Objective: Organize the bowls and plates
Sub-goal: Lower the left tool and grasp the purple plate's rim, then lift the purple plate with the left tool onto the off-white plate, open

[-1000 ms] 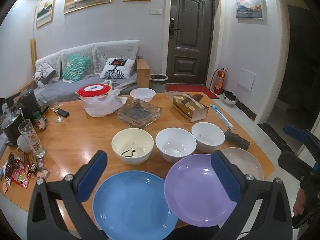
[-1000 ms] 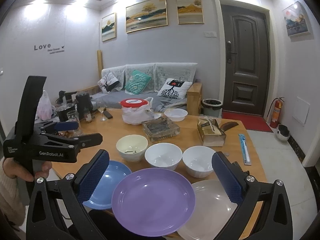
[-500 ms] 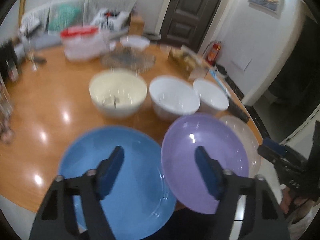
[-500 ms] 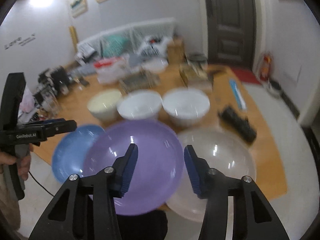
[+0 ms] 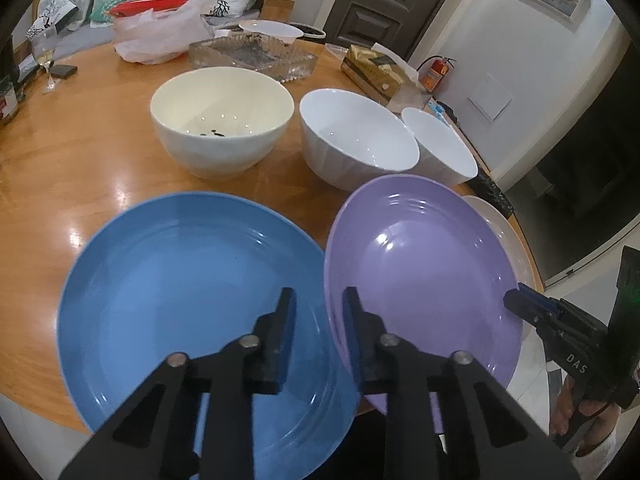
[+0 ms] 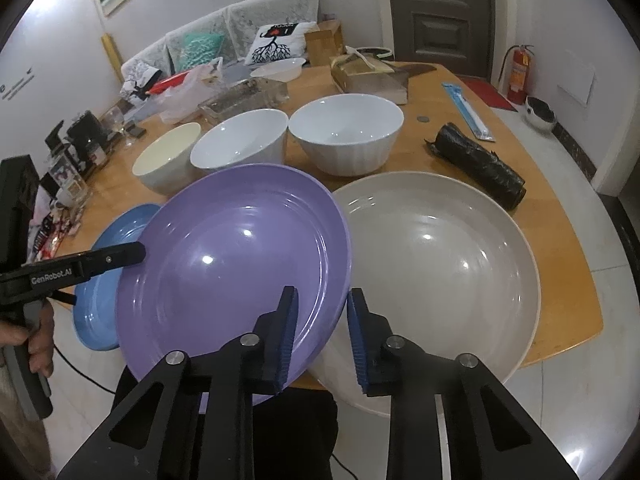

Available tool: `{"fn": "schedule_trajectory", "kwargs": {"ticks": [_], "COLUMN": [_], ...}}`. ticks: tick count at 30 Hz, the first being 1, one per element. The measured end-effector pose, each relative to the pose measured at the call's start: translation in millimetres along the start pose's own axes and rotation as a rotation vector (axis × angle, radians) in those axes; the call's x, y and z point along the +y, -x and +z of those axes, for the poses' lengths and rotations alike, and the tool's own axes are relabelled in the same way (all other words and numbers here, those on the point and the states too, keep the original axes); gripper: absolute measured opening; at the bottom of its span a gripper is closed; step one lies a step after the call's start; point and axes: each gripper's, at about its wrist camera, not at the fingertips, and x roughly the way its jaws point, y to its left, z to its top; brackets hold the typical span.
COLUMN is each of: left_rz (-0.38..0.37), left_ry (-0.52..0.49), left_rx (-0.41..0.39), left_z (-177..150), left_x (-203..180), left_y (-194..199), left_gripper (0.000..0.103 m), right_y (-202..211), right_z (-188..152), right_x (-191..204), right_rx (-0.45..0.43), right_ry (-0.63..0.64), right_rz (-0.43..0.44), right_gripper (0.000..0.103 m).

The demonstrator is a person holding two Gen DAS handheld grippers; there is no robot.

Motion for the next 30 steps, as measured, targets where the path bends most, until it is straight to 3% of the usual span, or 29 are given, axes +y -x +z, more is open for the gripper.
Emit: {"fn": "schedule_trajectory", "kwargs": {"ticks": [3, 16, 30], "left_rz": [0.004, 0.018, -0.025], "left_ry": [-0.008, -0.082, -0.263], "left_rx": [0.008, -0.006, 0.029], "left_z": [1.0, 2.9, 26.1], "left_x": [-0.6, -23.1, -118.9], "left_y": [-4.5, -0.2, -40.7], "left_gripper": [0.013, 0.013, 0.013], "right_y": [-0.5, 4.5, 32.4], "right_z": [0.4, -0.1, -7.0], "right_x": [-0.9, -9.9, -87.5], "right_rx": [0.0, -0.022, -0.079], "right_ry": [-0.004, -0.037, -0.155], "right_rz": [0.005, 0.021, -0.128], "right_gripper": [0.014, 0.013, 0.013]}}
